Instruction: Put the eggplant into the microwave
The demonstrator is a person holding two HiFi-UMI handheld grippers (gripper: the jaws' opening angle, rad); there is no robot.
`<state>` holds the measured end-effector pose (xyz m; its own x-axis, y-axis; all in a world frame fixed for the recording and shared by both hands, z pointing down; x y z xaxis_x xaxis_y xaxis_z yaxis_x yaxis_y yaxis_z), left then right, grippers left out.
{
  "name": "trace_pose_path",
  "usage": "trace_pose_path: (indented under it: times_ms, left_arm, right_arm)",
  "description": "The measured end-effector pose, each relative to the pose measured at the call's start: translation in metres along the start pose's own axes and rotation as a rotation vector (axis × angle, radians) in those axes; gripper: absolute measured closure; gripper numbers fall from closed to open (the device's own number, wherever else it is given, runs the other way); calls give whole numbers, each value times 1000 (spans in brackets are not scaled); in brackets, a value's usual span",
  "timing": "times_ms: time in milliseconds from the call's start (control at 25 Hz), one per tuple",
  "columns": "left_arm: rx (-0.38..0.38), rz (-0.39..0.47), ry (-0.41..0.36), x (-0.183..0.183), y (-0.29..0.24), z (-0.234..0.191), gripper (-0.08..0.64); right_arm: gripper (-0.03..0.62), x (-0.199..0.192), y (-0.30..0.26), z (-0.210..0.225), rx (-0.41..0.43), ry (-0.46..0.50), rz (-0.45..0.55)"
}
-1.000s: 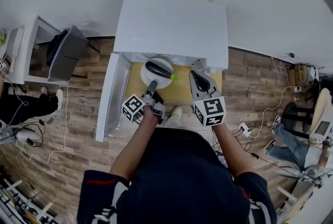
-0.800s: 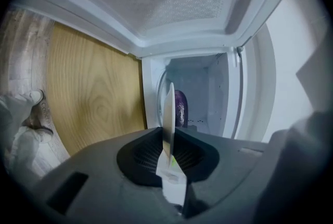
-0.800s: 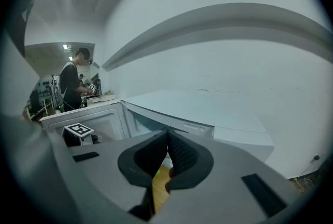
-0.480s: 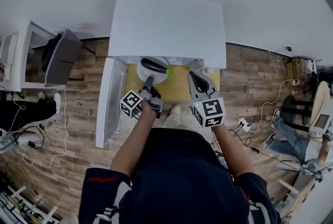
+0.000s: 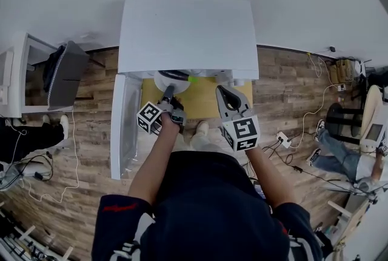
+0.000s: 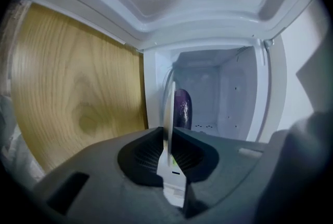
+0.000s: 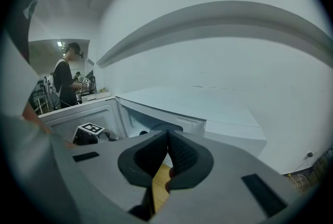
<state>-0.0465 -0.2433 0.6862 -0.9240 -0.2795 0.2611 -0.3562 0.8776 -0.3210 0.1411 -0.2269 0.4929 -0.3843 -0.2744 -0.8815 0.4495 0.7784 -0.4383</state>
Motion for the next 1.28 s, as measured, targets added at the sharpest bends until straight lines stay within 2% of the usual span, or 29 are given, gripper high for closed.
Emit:
trace_pose_path:
  times_ms: [320,520,760,1000,1080,1280]
  left_arm:
    - [20,12,-3,9,-22,2,526]
    - [68,-2,-37,12,-32,2,526]
    - [63,0,-39,12,-34,3,526]
    - [57,-42,-69,11,-35,3,525]
    - [38,-61,-80,10,-35,6,506]
    - [-7,-127,-126,4,-36,12,403]
  right_arm:
    - [581,-4,-1,3,-12,-2,-20]
    - [581,-4,-5,4,-10,-7,-28]
    - [581,-7,-6,2,-2,-4,-32]
    - [581,-6,-8,2,4,-2,-29]
    - [581,-3,-7,2,4,-6,-24]
    - [581,-4,-6,0,5,5,-28]
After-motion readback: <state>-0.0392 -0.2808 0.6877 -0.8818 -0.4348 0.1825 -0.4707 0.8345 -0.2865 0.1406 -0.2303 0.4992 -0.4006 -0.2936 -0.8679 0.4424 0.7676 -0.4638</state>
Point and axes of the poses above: the fingertips, and each gripper's own axes: y backward along the fingers, z to its right, x out of its top, the point moved 4 cm from there along y, backward along the fingers, and after that the axes turned 10 degrees about y, right-handed, at the moved point
